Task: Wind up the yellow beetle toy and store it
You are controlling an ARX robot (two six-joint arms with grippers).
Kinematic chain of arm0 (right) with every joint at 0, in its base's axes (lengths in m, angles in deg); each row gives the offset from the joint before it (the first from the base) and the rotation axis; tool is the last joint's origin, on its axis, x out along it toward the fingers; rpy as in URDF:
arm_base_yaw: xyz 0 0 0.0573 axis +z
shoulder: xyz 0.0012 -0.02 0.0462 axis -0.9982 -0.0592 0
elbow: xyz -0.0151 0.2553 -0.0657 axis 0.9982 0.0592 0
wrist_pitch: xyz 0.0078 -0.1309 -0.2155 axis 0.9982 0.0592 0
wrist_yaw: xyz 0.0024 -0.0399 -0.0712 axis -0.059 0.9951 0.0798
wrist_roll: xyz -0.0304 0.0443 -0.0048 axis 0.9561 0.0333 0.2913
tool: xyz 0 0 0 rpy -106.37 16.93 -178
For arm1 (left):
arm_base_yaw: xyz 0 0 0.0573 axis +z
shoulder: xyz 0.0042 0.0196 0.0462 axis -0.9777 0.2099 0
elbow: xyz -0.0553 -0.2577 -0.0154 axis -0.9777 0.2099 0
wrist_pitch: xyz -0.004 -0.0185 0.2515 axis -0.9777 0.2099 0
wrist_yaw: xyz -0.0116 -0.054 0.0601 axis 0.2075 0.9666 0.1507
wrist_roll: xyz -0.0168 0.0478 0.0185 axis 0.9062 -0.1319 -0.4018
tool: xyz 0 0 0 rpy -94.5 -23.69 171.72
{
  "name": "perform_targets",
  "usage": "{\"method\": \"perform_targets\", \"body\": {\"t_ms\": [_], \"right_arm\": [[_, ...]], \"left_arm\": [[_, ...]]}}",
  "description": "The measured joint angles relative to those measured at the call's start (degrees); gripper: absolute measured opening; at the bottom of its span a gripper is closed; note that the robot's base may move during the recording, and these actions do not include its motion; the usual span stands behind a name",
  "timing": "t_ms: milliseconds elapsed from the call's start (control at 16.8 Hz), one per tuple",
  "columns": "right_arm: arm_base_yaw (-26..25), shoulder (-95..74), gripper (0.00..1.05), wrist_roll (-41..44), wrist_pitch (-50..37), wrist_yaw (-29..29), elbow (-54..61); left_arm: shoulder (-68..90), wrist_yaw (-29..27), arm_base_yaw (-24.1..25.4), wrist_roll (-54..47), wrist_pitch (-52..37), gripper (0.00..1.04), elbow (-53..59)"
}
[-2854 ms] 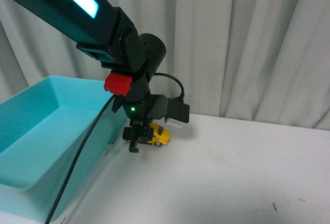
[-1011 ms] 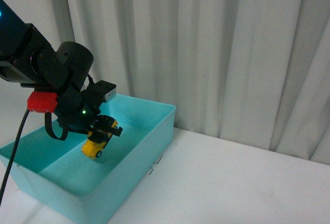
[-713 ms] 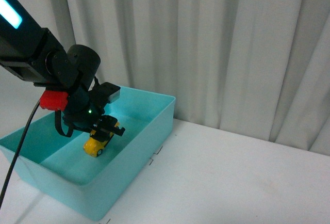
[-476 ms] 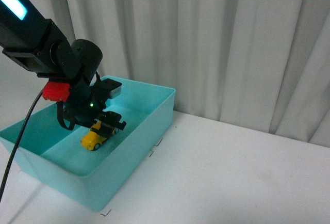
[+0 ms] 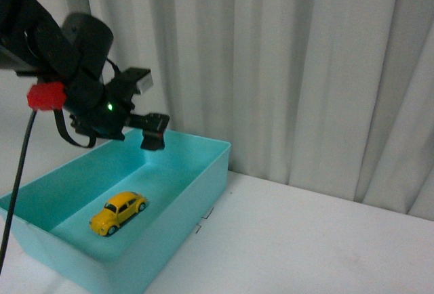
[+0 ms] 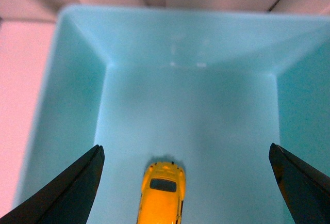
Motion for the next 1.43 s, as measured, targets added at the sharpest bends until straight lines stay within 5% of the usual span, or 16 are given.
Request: {"method": "perform_targets", "body": {"t_ms": [238, 297, 416, 713, 951, 1427], "right_arm": [[0.00, 0.00, 0.98, 0.00, 0.02, 0.00, 0.00], [0.00, 0.00, 0.98, -0.02, 0.02, 0.02, 0.00], [0.00, -0.02, 0.98, 0.00, 0.00, -0.02, 0.00], [0.00, 0.00, 0.98, 0.00, 0.02, 0.00, 0.00], [0.00, 0.00, 0.98, 0.00, 0.00, 0.00, 0.00], [0.00, 0.00, 0.98, -0.02, 0.02, 0.02, 0.00]], "left_arm": [[-16.96, 4.66, -0.31, -1.36, -3.80, 0.97, 8.55], [-22.51, 6.58, -1.42, 2.12, -20.44, 0.86, 15.91], [-37.42, 3.19, -7.56, 7.91, -37.18, 0.63, 31.36], [-51.58, -1.36, -11.87, 10.58, -42.05, 0.03, 50.42], [-60.83, -5.88, -17.27, 10.75, -41.72, 0.02, 58.21], [-72.02, -6.47, -16.92, 10.78, -36.11, 0.02, 63.93]]}}
